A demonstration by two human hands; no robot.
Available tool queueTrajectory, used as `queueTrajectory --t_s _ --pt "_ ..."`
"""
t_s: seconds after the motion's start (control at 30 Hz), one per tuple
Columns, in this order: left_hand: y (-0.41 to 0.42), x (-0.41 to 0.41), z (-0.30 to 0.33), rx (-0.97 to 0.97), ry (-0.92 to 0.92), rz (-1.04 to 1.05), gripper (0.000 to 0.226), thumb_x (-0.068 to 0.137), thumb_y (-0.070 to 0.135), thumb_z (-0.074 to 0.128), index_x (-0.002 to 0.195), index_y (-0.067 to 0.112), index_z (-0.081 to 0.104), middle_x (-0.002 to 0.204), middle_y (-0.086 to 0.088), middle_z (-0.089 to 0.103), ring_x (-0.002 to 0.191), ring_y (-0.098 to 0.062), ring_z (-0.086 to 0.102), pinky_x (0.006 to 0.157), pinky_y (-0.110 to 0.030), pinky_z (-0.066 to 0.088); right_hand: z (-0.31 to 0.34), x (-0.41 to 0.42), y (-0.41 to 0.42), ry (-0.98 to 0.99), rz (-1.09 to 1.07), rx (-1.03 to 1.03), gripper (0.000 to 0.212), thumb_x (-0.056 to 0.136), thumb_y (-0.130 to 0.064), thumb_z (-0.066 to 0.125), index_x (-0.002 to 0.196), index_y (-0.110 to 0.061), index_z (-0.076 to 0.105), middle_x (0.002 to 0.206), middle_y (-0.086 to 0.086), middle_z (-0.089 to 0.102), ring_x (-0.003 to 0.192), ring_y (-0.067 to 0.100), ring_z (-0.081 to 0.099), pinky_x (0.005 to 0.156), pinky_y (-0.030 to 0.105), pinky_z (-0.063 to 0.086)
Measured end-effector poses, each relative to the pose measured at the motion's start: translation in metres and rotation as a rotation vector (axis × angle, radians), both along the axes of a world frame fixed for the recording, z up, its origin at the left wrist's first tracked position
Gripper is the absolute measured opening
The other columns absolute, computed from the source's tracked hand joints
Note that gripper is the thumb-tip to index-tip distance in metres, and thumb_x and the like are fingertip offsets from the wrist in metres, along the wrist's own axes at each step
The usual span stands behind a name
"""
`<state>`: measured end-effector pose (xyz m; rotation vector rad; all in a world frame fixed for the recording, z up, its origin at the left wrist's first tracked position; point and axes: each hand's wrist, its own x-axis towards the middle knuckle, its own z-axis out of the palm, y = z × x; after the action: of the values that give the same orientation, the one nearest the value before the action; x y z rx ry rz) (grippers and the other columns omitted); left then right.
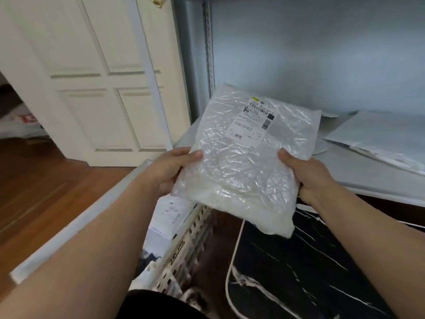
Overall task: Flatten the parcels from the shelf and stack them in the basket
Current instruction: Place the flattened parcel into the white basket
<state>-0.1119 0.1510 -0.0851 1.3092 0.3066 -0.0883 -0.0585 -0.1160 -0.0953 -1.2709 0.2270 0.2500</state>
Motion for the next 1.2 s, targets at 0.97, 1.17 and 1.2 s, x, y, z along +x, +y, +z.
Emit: queueTrajectory --t_s 0.97,1.17,1.2 --pt "0.169 -0.101 -0.255 0.879 0.950 0.948 0.078 0.089 0.019 0.059 0.151 0.007 0.012 0.154 -0.023 0.015 0.141 -0.040 0.017 0.115 -0.051 0.018 -0.167 -0.007 0.253 -0.680 0.969 -1.554 0.053 0.094 -0.052 0.047 0.135 -0.018 0.044 0.131 0.000 0.051 0.121 0.020 0.046 0.104 0.037 0.037" --pt "0.124 -0.054 -0.286 1.375 0.702 -0.146 0.076 0.080 0.084 0.013 0.129 0.053 -0.036 0.137 0.004 -0.055 0.127 -0.032 -0.049 0.092 -0.075 -0.022 -0.187 -0.005 0.258 -0.705 1.190 -1.691 0.063 0.097 -0.058 0.031 0.148 -0.021 0.028 0.151 0.001 0.034 0.142 0.022 0.023 0.116 0.041 0.018" --pt "0.119 -0.053 -0.293 1.360 0.739 -0.181 0.080 0.077 0.087 0.015 0.129 0.052 -0.036 0.136 0.005 -0.057 0.125 -0.032 -0.051 0.090 -0.078 -0.021 -0.189 -0.004 0.257 -0.700 1.223 -1.711 0.064 0.097 -0.060 0.029 0.149 -0.021 0.028 0.154 0.001 0.029 0.145 0.022 0.016 0.118 0.043 0.013"
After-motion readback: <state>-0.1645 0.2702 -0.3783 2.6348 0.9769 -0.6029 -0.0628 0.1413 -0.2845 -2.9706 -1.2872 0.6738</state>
